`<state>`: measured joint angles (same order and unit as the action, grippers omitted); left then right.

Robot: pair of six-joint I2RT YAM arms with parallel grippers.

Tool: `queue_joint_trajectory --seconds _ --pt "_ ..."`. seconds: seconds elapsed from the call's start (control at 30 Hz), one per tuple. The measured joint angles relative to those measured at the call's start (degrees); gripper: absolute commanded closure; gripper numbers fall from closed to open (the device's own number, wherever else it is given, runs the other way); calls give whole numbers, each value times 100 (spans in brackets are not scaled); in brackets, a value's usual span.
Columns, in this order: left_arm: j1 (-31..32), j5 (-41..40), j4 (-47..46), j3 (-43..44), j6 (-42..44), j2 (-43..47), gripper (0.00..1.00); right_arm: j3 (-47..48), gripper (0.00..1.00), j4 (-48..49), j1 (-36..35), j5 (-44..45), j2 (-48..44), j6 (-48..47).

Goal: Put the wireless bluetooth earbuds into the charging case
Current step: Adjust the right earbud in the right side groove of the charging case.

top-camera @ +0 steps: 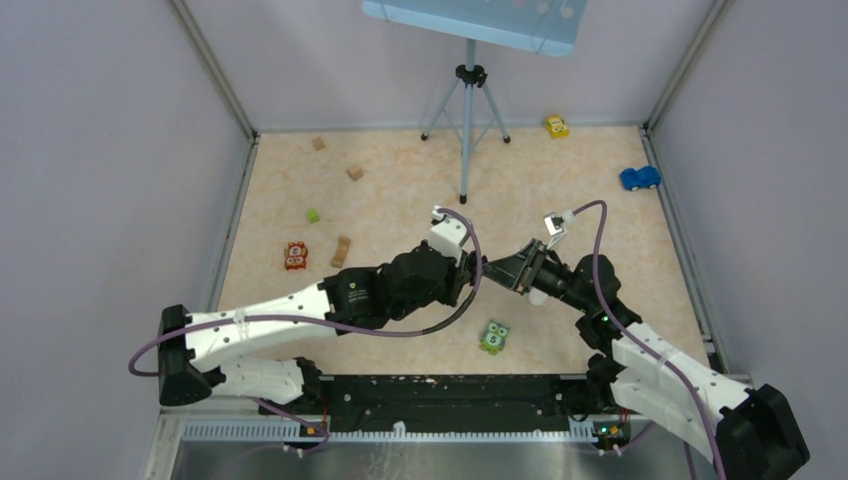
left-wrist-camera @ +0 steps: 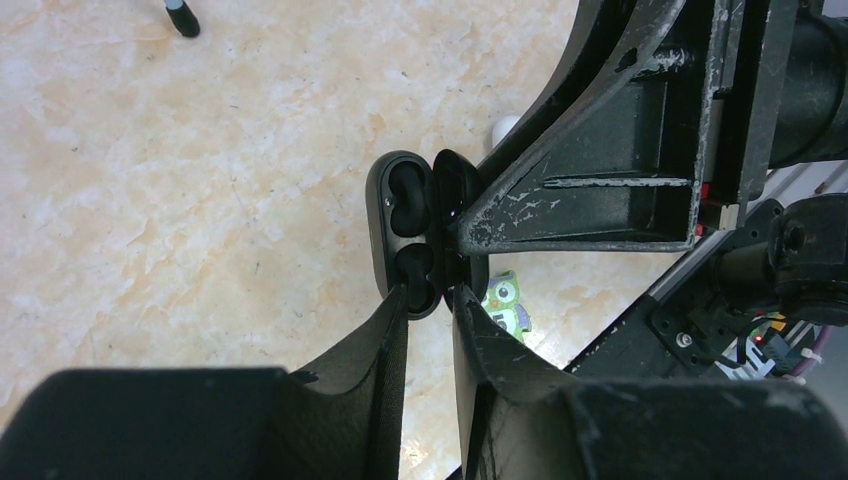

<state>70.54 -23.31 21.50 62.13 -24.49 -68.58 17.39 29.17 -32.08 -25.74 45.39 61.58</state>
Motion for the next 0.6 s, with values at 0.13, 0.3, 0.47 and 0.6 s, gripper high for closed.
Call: queue_joint_trajectory --seconds 0.13,0.3,0.47,0.6 --pt "0 -11 -44 0 42 -103 73 0 100 22 0 -26 0 15" --pt "0 -13 -50 0 61 -199 74 0 100 59 0 -83 0 28" --pt "0 -17 -66 0 79 -219 76 0 100 125 0 -101 0 57" --pt "0 -33 -66 0 107 -221 83 0 100 125 0 -101 0 57"
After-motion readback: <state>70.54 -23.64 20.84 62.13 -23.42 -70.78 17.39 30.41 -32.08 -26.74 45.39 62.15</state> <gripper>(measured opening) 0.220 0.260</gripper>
